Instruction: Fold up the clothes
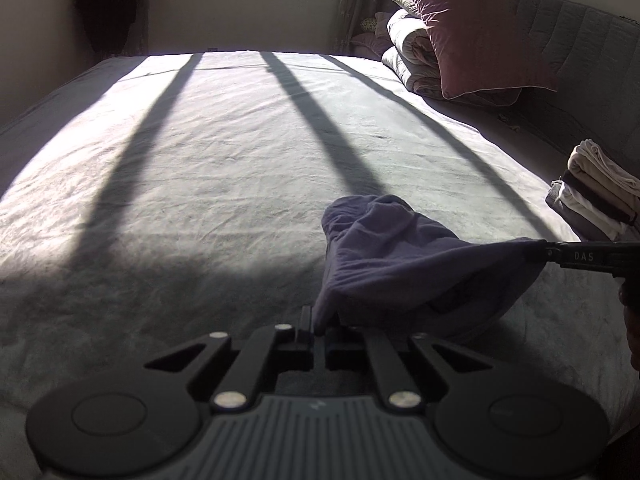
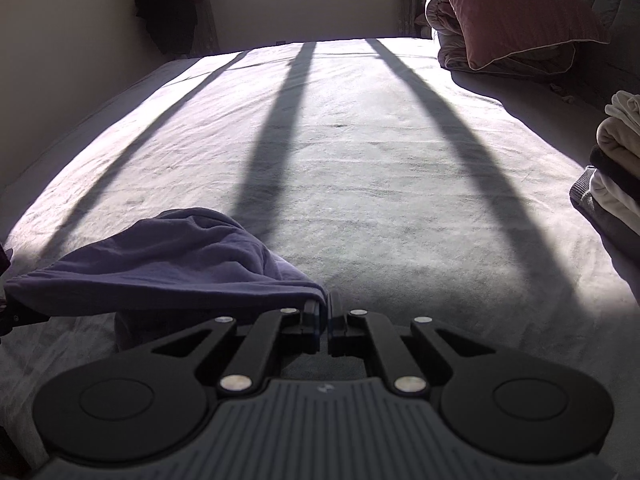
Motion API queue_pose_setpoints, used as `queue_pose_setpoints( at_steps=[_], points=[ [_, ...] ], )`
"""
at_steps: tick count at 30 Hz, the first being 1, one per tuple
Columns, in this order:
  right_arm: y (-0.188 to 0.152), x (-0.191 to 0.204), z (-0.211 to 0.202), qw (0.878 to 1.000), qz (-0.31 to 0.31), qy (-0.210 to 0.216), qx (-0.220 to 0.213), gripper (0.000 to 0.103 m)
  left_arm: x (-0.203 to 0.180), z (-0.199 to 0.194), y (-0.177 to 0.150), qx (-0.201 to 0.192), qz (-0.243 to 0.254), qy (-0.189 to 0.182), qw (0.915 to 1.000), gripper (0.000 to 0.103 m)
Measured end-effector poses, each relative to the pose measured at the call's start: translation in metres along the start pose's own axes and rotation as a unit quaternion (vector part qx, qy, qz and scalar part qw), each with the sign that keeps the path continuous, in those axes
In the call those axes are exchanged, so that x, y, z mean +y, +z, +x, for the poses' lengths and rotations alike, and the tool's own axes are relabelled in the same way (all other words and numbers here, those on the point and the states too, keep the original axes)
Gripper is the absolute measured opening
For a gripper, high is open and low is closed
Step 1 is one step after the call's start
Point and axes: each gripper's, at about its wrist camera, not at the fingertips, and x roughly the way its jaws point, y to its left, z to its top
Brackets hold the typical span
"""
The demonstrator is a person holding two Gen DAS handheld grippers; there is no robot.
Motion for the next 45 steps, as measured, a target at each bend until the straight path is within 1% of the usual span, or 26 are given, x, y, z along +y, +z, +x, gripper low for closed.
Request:
queue_pose_setpoints(
  at_steps=[7, 13, 18, 21, 24, 25, 26, 27, 28, 33, 35, 37, 38, 40, 41, 43, 45],
  points=[
    [-0.006, 0.008, 0.000, 1.000, -0.016, -0.011, -0.001, 0.004, -0.009, 0.003, -0.007, 0.022, 0.041, 0.034, 0.9984, 0.004],
    [-0.009, 0.008, 0.005, 1.000, -0.020, -0.022, 0.004, 0.004, -0.016, 0.002, -0.012, 0.022, 0.066, 0.049, 0.9964, 0.004],
    [-0.010, 0.007, 0.010, 0.999, -0.019, -0.027, 0.010, 0.004, -0.017, 0.004, -0.012, 0.025, 0.071, 0.046, 0.9961, 0.004],
    [-0.011, 0.008, 0.011, 0.999, -0.019, -0.027, 0.013, 0.004, -0.016, 0.006, -0.013, 0.027, 0.067, 0.038, 0.9967, 0.006],
    [-0.010, 0.008, 0.012, 0.999, -0.018, -0.027, 0.015, 0.005, -0.012, 0.010, -0.014, 0.035, 0.063, 0.016, 0.9973, 0.012],
    [-0.010, 0.007, 0.012, 0.999, -0.017, -0.026, 0.016, 0.005, -0.009, 0.012, -0.014, 0.037, 0.061, 0.010, 0.9974, 0.019],
    [-0.011, 0.007, 0.012, 0.999, -0.015, -0.025, 0.017, 0.006, -0.007, 0.013, -0.015, 0.039, 0.059, 0.003, 0.9975, 0.023],
    [-0.011, 0.006, 0.012, 1.000, -0.011, -0.022, 0.018, 0.011, -0.005, 0.015, -0.016, 0.040, 0.060, -0.002, 0.9974, 0.032],
    [-0.012, 0.005, 0.012, 1.000, -0.008, -0.020, 0.020, 0.013, -0.004, 0.016, -0.017, 0.039, 0.065, -0.004, 0.9971, 0.037],
    [-0.016, 0.000, 0.016, 0.999, -0.004, -0.015, 0.037, 0.014, -0.003, 0.023, -0.023, 0.032, 0.102, -0.012, 0.9942, 0.043],
    [-0.018, -0.004, 0.019, 0.999, 0.003, -0.012, 0.047, 0.016, -0.006, 0.025, -0.026, 0.032, 0.120, -0.021, 0.9921, 0.044],
    [-0.020, -0.007, 0.021, 0.998, 0.012, -0.009, 0.056, 0.021, -0.009, 0.027, -0.026, 0.036, 0.131, -0.031, 0.9903, 0.043],
    [-0.022, -0.009, 0.023, 0.998, 0.017, -0.009, 0.061, 0.028, -0.011, 0.028, -0.026, 0.037, 0.136, -0.035, 0.9894, 0.043],
    [-0.024, -0.011, 0.026, 0.997, 0.026, -0.008, 0.069, 0.035, -0.015, 0.032, -0.028, 0.044, 0.144, -0.031, 0.9881, 0.043],
    [-0.026, -0.012, 0.028, 0.997, 0.028, -0.008, 0.074, 0.035, -0.016, 0.035, -0.030, 0.050, 0.147, -0.026, 0.9875, 0.042],
    [-0.028, -0.011, 0.031, 0.996, 0.027, -0.009, 0.079, 0.035, -0.017, 0.039, -0.031, 0.059, 0.148, -0.016, 0.9872, 0.028],
    [-0.029, -0.008, 0.032, 0.997, 0.017, -0.014, 0.079, 0.035, -0.016, 0.042, -0.031, 0.063, 0.141, -0.006, 0.9880, 0.022]
  ],
)
